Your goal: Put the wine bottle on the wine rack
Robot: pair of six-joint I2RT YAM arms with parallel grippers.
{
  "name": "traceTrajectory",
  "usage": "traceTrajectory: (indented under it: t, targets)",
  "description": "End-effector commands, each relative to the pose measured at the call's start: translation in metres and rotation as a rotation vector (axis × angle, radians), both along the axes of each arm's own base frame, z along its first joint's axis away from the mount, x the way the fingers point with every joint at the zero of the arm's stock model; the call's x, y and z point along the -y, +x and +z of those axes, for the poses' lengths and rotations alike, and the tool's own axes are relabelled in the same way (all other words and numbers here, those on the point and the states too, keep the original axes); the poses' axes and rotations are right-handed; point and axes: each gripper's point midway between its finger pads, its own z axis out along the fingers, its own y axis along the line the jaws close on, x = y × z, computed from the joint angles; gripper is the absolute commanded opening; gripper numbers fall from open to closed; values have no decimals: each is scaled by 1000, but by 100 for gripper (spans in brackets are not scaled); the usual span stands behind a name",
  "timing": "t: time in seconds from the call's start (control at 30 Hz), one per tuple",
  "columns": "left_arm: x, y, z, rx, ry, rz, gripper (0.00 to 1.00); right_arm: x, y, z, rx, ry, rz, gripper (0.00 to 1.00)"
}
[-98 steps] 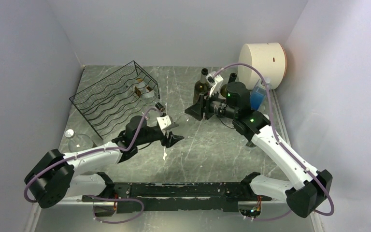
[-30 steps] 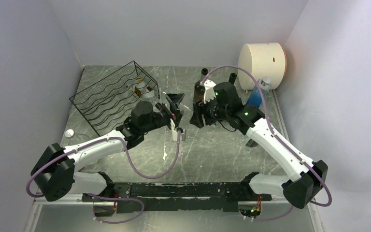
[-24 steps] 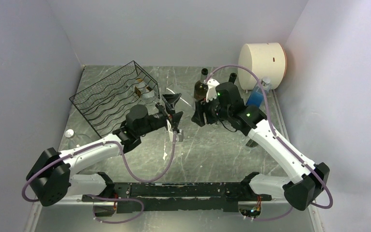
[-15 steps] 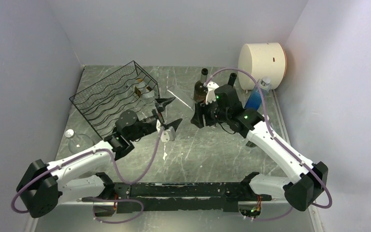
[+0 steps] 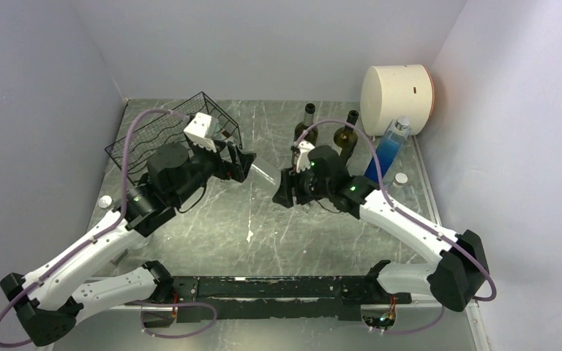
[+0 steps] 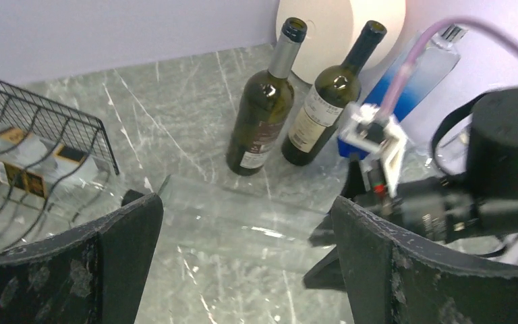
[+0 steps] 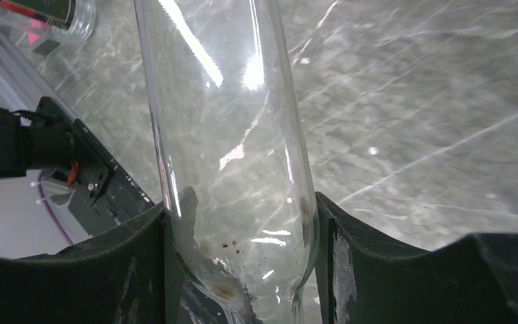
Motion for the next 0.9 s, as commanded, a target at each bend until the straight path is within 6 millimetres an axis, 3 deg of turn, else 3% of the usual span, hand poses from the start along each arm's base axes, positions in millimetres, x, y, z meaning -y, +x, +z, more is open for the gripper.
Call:
traceTrajectory:
  t: [0.0,0.2,0.3,0.4,0.5,0.73,0.87]
  targets:
    - [-8,-24,-11,-164,-50,-7,99,-43,-8,14,38,146,41,0]
    - [-8,-38,24,-78,-18,-100,99,-92,-23,-5,2,172,73,0]
    - [-16,-34,40,-33,14,-71,99,-120,-27,-18,17,164,94,0]
    - [-25,-29,56,41,28,-31,99,-142,-28,-44,-3,114,101,0]
    - [-36,-23,69,110,23,23,99,-165,-22,-48,21,126,112,0]
    - [-48,-18,76,190,12,85,99,-202,-4,-52,48,188,114,0]
    - [-48,-19,76,187,13,80,99,-216,4,-64,39,142,124,0]
